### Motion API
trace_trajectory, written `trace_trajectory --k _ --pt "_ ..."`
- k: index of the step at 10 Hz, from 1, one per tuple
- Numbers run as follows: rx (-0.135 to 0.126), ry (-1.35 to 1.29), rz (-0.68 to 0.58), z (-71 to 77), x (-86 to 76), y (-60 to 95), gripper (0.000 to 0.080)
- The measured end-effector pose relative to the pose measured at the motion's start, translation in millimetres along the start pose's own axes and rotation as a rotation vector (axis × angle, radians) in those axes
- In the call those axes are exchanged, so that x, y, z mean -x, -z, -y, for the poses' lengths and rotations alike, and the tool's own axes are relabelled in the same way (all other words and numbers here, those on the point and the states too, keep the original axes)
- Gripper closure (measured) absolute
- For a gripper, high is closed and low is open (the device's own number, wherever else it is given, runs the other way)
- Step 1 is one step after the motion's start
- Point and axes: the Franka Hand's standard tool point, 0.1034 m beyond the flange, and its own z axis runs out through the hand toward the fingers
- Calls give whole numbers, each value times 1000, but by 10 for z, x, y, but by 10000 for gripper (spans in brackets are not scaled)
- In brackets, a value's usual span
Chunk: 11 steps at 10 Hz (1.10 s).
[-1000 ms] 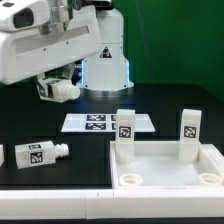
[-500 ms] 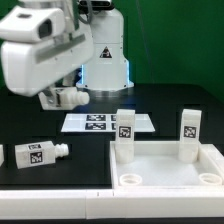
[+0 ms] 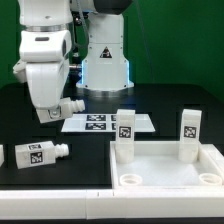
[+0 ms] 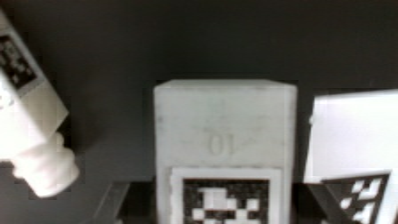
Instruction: Assemble square table
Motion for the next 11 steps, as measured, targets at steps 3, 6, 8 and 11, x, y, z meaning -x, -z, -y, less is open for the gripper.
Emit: trace_trajectory --k 3,6,8,11 --pt "10 290 5 213 166 -148 515" --pt "5 573 -3 344 167 -375 515" --pt "-3 707 4 337 211 -374 515" --pt "-56 845 26 306 169 -508 515"
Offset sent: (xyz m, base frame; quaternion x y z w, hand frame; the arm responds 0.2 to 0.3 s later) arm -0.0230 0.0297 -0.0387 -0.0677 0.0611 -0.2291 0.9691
